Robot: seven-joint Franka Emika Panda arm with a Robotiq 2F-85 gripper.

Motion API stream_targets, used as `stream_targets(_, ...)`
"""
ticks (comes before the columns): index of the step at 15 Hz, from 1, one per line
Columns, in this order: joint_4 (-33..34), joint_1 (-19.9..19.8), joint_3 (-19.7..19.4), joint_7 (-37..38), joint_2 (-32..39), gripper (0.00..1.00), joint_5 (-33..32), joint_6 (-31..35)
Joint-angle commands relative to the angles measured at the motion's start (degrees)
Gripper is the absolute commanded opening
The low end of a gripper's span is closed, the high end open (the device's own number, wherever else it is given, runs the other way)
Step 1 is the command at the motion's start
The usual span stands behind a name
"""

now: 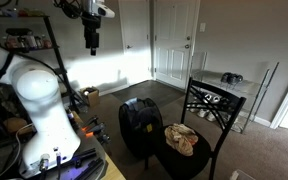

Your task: Put the peach shirt in the laundry basket

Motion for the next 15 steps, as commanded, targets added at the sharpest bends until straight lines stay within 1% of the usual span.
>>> stream_targets(1, 4.0, -3.2, 4.1, 3.4, 6.5, 1.00, 0.7, 1.7)
stream_targets(5, 11.1, -6.1, 7.9, 11.9, 15.8, 1.00, -0.3, 5.5)
stream_targets(8, 17.7, -8.2, 9.1, 18.6, 23.5, 1.00, -2.2, 7.7)
stream_targets(10, 22.2, -9.2, 8.7, 22.1, 28.8, 1.00, -4.4, 8.0)
stream_targets(12, 27.1, -9.6, 7.4, 24.4, 34.5, 1.00, -6.1, 7.1)
stream_targets(15, 33.2, -8.9, 4.8, 25.0, 42.0, 1.00, -5.5, 9.5)
